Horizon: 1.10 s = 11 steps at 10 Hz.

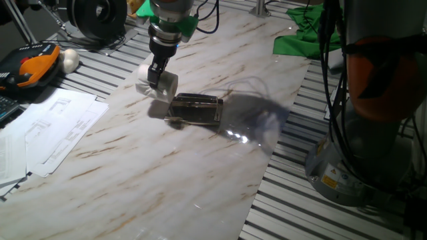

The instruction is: Put the toilet paper on its holder

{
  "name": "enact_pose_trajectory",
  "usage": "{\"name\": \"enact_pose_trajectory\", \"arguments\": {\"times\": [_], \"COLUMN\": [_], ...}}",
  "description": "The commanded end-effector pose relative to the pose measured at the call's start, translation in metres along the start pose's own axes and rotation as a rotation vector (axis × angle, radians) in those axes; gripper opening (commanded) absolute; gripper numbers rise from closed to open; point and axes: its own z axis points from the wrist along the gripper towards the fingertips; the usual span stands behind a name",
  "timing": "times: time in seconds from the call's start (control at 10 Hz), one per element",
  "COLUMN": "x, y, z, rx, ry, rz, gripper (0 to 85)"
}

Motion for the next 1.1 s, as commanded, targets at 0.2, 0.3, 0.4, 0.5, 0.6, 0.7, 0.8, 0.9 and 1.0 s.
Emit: {"name": "enact_pose_trajectory", "arguments": {"times": [0.2, 0.3, 0.4, 0.5, 0.6, 0.7, 0.8, 0.9, 1.0], "x": [0.0023, 0.0025, 0.0029, 0.0034, 0.004, 0.0042, 0.0045, 0.0046, 0.0052], "y": [0.0039, 0.0035, 0.003, 0.0018, 0.0006, 0.0005, 0.0012, 0.0017, 0.0026], "z": [0.0023, 0.0037, 0.0045, 0.0051, 0.0058, 0.0054, 0.005, 0.0046, 0.0049], "rx": [0.002, 0.006, 0.011, 0.011, 0.009, 0.007, 0.013, 0.011, 0.011], "ry": [-0.003, -0.002, 0.006, 0.023, 0.042, 0.06, 0.07, 0.077, 0.077], "rz": [0.003, -0.005, -0.012, -0.023, -0.03, -0.038, -0.041, -0.041, -0.04], "gripper": [17.0, 17.0, 17.0, 17.0, 17.0, 17.0, 17.0, 17.0, 17.0]}}
